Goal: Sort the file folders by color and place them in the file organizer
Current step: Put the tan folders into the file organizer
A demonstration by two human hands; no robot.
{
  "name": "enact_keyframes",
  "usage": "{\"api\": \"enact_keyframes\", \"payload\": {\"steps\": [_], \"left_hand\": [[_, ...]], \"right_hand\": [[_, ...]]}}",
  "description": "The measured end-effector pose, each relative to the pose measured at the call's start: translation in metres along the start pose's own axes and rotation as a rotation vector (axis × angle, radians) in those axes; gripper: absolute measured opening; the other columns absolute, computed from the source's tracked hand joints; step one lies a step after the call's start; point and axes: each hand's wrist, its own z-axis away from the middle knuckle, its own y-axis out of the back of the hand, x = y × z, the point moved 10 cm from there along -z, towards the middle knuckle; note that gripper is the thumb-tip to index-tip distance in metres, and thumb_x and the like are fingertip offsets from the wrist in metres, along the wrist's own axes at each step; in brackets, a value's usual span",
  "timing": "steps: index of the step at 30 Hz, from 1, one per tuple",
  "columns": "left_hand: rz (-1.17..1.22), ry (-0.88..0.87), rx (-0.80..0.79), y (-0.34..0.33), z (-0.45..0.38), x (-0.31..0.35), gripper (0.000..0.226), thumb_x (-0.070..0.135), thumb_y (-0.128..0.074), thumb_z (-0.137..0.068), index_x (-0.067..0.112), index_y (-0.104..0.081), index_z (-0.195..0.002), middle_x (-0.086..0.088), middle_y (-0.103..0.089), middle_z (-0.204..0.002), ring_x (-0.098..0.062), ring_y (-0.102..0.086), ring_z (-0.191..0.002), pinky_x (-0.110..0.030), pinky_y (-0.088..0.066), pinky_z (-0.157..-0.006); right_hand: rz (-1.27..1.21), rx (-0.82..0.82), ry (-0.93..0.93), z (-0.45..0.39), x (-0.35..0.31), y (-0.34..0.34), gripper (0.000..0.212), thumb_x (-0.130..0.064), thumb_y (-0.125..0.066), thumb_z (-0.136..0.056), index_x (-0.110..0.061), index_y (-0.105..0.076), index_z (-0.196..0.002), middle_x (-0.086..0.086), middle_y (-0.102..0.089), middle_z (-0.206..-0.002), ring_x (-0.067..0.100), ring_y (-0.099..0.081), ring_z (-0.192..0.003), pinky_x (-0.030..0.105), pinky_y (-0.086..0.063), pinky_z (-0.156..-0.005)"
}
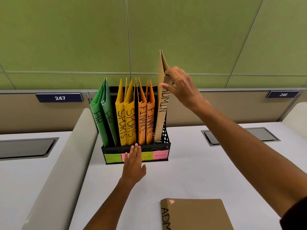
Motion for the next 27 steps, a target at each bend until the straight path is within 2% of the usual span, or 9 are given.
{"api": "enact_keyframes", "payload": {"steps": [4,9,11,13,18,24,27], "left_hand": [[-0.026,0.013,-0.008,-0.002,-0.001,0.001,0.085,0.031,-0.058,-0.09,0.004,-0.008,-0.153,-0.011,0.002,-0.162,-0.029,0.004,-0.15,-0.048,-0.006,-0.119],[-0.043,0.023,-0.024,-0.003,-0.001,0.001,0.085,0.036,-0.053,-0.092,0.006,-0.003,-0.154,-0.011,0.006,-0.162,-0.027,0.008,-0.15,-0.044,-0.002,-0.119],[-0.051,0.021,-0.036,-0.002,-0.001,0.001,0.085,0.037,-0.052,-0.092,0.006,-0.002,-0.154,-0.01,0.008,-0.162,-0.027,0.009,-0.15,-0.044,-0.002,-0.12],[-0.048,0.021,-0.048,-0.001,-0.001,0.001,0.085,0.037,-0.052,-0.092,0.006,-0.002,-0.154,-0.009,0.008,-0.162,-0.026,0.009,-0.15,-0.045,-0.002,-0.12],[-0.028,0.014,-0.046,0.002,-0.002,0.001,0.086,0.035,-0.057,-0.09,0.005,-0.009,-0.154,-0.01,0.002,-0.162,-0.027,0.004,-0.15,-0.048,-0.007,-0.119],[-0.044,0.027,-0.088,0.0,-0.003,0.0,0.086,0.038,-0.055,-0.091,0.007,-0.005,-0.154,-0.009,0.006,-0.162,-0.026,0.006,-0.15,-0.048,-0.006,-0.119],[-0.076,0.042,-0.137,0.0,-0.003,-0.001,0.088,0.042,-0.053,-0.092,0.008,-0.001,-0.154,-0.008,0.01,-0.162,-0.025,0.009,-0.15,-0.048,-0.005,-0.119]], "right_hand": [[0.011,-0.014,0.016,0.003,0.005,0.003,0.038,-0.032,-0.068,-0.086,-0.001,-0.057,-0.105,0.012,-0.059,-0.095,0.017,-0.048,-0.081,0.027,-0.04,-0.068],[0.001,-0.027,0.009,0.018,0.001,-0.007,0.04,-0.036,-0.061,-0.086,-0.001,-0.057,-0.105,0.012,-0.059,-0.095,0.016,-0.048,-0.081,0.028,-0.043,-0.068],[-0.008,-0.03,0.009,0.025,-0.003,-0.015,0.038,-0.03,-0.066,-0.086,0.001,-0.058,-0.106,0.012,-0.06,-0.096,0.015,-0.047,-0.081,0.027,-0.041,-0.069],[-0.006,-0.059,0.019,0.032,-0.007,-0.027,0.036,-0.026,-0.069,-0.085,0.002,-0.058,-0.107,0.013,-0.061,-0.096,0.016,-0.048,-0.081,0.026,-0.04,-0.07],[0.002,-0.191,0.036,0.048,-0.016,-0.066,0.037,-0.023,-0.07,-0.084,0.002,-0.058,-0.109,0.016,-0.061,-0.1,0.025,-0.056,-0.085,0.032,-0.048,-0.073],[0.006,-0.234,-0.063,0.069,-0.008,-0.083,0.041,-0.024,-0.067,-0.088,-0.003,-0.054,-0.12,0.012,-0.059,-0.111,0.024,-0.055,-0.094,0.033,-0.049,-0.081],[0.021,-0.272,-0.08,0.071,-0.009,-0.088,0.051,-0.024,-0.068,-0.087,-0.005,-0.05,-0.13,0.012,-0.056,-0.119,0.024,-0.054,-0.101,0.038,-0.051,-0.087]]}}
